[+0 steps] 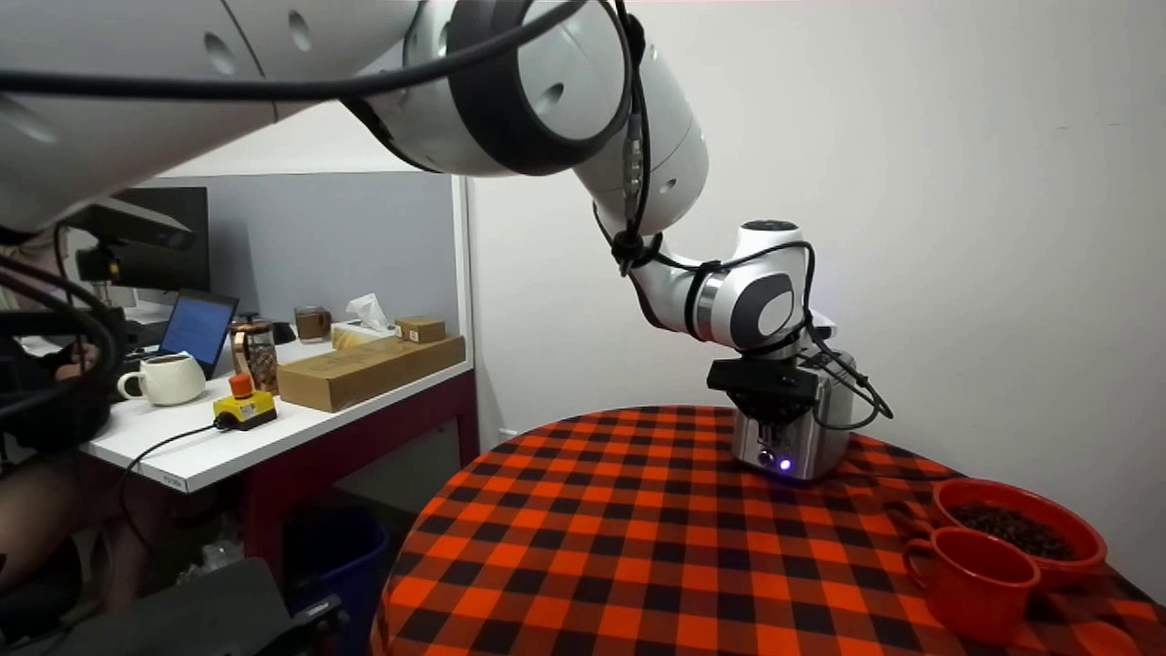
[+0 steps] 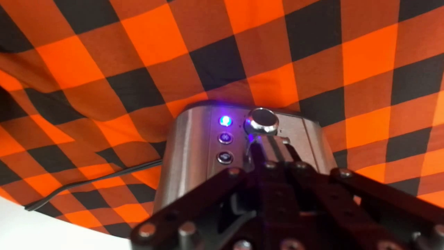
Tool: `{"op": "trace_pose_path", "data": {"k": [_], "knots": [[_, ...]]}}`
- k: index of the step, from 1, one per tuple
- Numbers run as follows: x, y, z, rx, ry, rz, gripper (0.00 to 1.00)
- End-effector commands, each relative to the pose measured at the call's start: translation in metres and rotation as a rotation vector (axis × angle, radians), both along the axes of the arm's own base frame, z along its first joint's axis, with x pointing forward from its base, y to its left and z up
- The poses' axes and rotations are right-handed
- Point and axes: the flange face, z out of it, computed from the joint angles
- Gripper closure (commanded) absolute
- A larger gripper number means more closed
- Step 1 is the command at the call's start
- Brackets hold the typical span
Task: Push down the toaster lever
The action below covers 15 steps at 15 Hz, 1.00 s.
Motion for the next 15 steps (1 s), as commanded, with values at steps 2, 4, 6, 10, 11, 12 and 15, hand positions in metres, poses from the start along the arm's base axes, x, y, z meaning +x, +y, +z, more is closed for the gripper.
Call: {"op": "trace_pose_path", "data": {"k": [2, 4, 6, 10, 11, 12, 15], "knots": [[-0.004, -0.002, -0.029, 0.000, 0.025, 0.017, 1.00], [-0.002, -0.005, -0.020, 0.010, 0.032, 0.003, 1.00], [-0.002, -0.011, -0.004, 0.038, 0.038, -0.005, 0.73], [-0.015, -0.021, 0.025, 0.110, 0.097, 0.010, 0.44], [-0.022, -0.019, 0.035, 0.136, 0.122, 0.020, 0.36], [-0.028, -0.017, 0.043, 0.158, 0.145, 0.030, 0.30], [-0.060, 0.002, 0.076, 0.213, 0.223, 0.083, 0.08]]}}
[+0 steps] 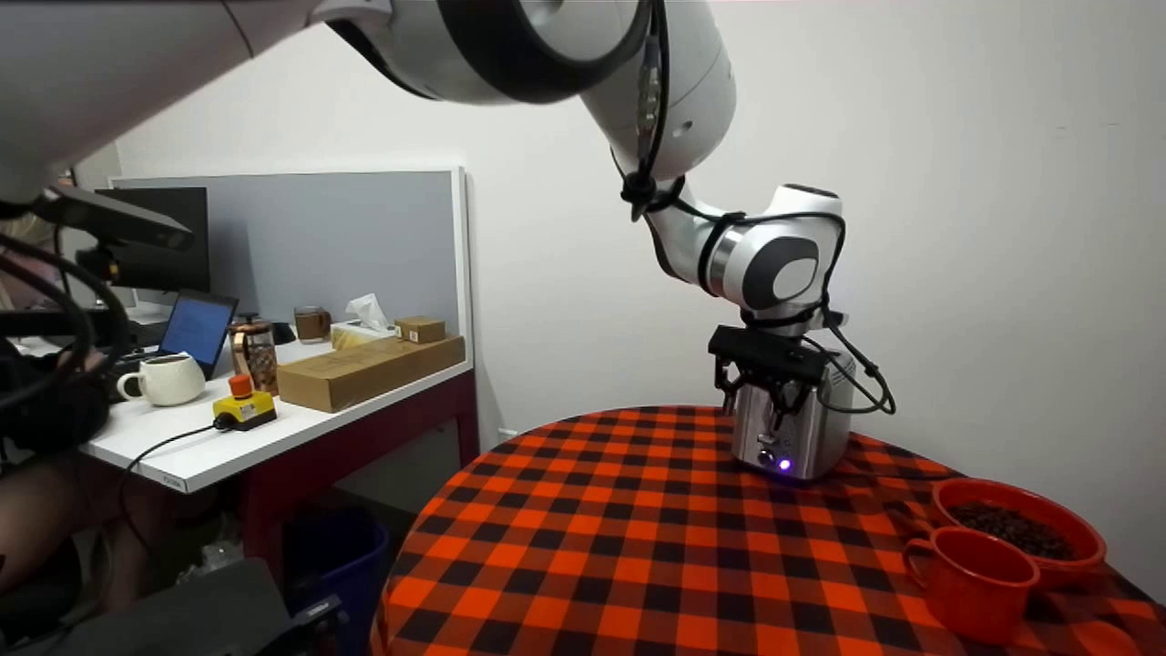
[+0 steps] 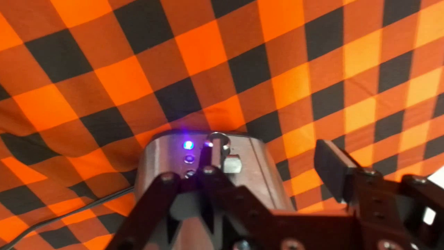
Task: Push down the toaster lever
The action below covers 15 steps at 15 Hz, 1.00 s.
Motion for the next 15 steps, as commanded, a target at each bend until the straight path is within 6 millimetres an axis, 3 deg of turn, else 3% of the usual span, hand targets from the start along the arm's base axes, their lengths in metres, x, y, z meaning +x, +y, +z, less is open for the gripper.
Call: {"op": "trace_pose_path", "data": {"k": [1, 4, 13, 14, 15], "knots": [[-0.049, 0.025, 0.046, 0.059, 0.103, 0.071, 0.01], [-0.086, 0.039, 0.073, -0.019, 0.185, 0.097, 0.00], [-0.219, 0.051, 0.149, -0.408, 0.308, 0.094, 0.00], [-0.183, 0.049, 0.132, -0.353, 0.302, 0.113, 0.00], [-0.196, 0.052, 0.140, -0.371, 0.303, 0.107, 0.00]]}}
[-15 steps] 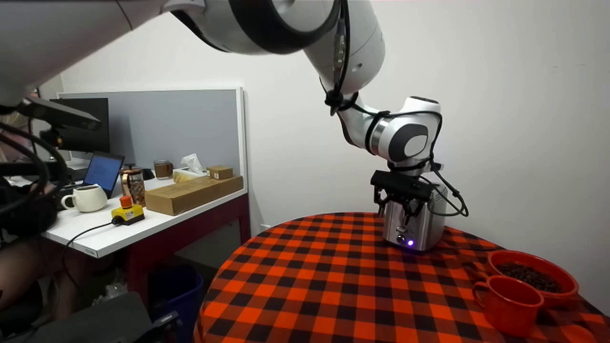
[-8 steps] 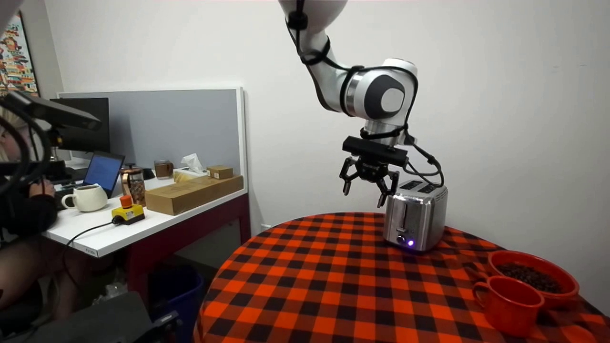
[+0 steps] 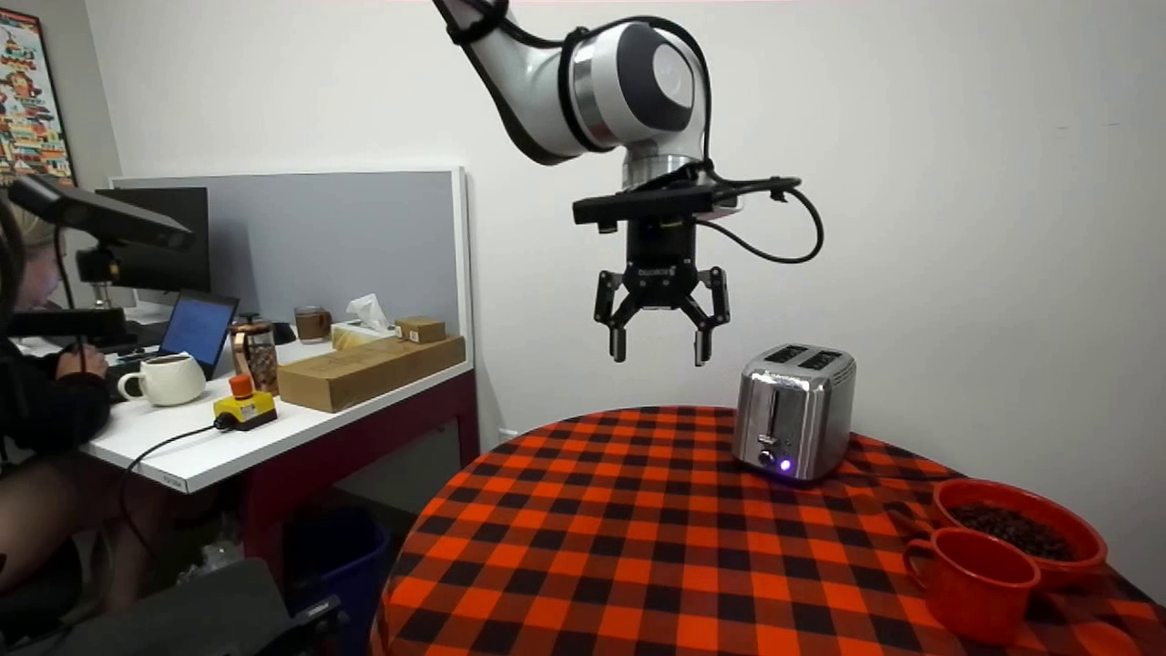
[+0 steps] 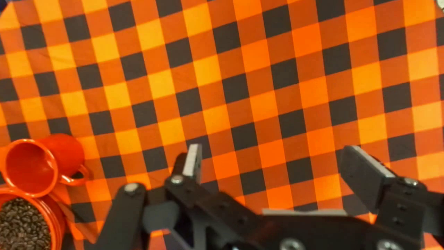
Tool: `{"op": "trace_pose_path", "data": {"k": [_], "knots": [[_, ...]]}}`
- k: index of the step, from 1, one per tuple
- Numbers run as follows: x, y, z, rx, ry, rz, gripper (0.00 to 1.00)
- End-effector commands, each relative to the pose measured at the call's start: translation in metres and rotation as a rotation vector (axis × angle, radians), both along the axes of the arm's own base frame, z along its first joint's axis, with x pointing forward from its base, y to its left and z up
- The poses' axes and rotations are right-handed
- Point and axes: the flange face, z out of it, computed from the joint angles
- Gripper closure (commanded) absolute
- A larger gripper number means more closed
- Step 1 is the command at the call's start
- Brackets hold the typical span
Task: Push down the toaster lever
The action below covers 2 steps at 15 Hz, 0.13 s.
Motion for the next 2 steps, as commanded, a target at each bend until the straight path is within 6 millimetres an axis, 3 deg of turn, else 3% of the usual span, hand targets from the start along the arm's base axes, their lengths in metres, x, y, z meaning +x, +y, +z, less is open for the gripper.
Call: {"op": "trace_pose_path", "data": {"k": [1, 2], "knots": [[-0.0083, 0.0019, 0.0060, -0.007, -0.002, -0.001, 0.00], [-0.0141, 0.0027, 0.0090, -0.009, -0.004, 0.000, 0.00]]}}
